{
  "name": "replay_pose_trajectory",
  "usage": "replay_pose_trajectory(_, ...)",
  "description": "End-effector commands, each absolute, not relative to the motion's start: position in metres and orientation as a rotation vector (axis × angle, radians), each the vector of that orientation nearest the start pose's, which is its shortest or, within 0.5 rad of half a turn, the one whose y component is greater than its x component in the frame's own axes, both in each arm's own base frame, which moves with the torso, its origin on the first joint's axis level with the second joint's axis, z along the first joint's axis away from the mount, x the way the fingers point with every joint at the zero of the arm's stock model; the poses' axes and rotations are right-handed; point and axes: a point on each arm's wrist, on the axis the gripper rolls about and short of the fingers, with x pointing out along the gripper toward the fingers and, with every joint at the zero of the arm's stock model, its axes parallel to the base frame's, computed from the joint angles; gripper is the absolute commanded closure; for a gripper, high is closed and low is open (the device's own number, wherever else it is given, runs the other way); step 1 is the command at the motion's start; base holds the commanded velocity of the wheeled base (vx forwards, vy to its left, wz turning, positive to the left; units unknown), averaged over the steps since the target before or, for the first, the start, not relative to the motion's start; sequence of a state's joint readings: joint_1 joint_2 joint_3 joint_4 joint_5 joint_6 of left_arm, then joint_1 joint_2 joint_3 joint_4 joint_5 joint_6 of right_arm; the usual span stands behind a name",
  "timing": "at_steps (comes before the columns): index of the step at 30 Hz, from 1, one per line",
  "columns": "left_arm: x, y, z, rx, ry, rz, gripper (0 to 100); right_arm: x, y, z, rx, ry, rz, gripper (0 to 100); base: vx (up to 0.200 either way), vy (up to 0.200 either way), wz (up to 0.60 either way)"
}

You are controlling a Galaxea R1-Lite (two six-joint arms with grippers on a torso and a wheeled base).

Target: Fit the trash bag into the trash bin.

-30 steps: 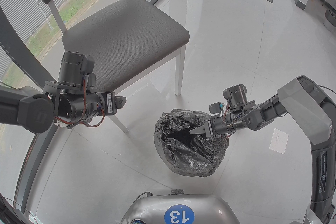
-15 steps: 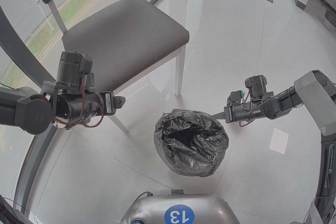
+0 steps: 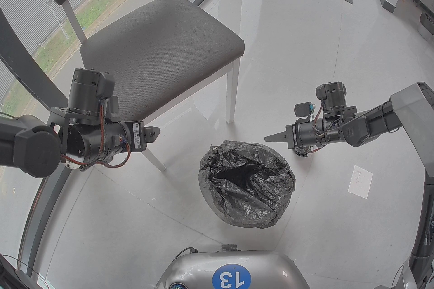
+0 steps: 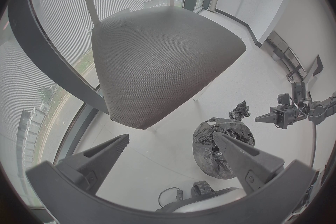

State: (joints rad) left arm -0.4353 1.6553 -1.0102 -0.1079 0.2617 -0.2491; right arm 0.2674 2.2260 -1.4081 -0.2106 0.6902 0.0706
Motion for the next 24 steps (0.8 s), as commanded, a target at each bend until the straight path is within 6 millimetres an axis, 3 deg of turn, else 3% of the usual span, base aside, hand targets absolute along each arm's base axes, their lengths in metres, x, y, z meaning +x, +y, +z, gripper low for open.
replay_pose_trajectory(1, 0.270, -0.119, 0.204, -0.064, 0.516, -0.105, 0, 0.429, 0.133, 0.097, 0.193, 0.646, 0.908, 100, 0.000, 0.000, 0.00)
replay_pose_trajectory(11, 0.273, -0.119, 0.204, -0.064, 0.516, -0.101, 0, 0.462, 0.143, 0.041, 0.205, 0.700, 0.904, 100, 0.000, 0.000, 0.00)
replay_pose_trajectory(18, 0.272, -0.118, 0.204, -0.067, 0.510, -0.099, 0, 0.461, 0.158, 0.017, 0.201, 0.743, 0.927, 100, 0.000, 0.000, 0.00)
replay_pose_trajectory(24, 0.272, -0.118, 0.205, -0.067, 0.509, -0.099, 0, 0.460, 0.158, 0.007, 0.205, 0.770, 0.923, 100, 0.000, 0.000, 0.00)
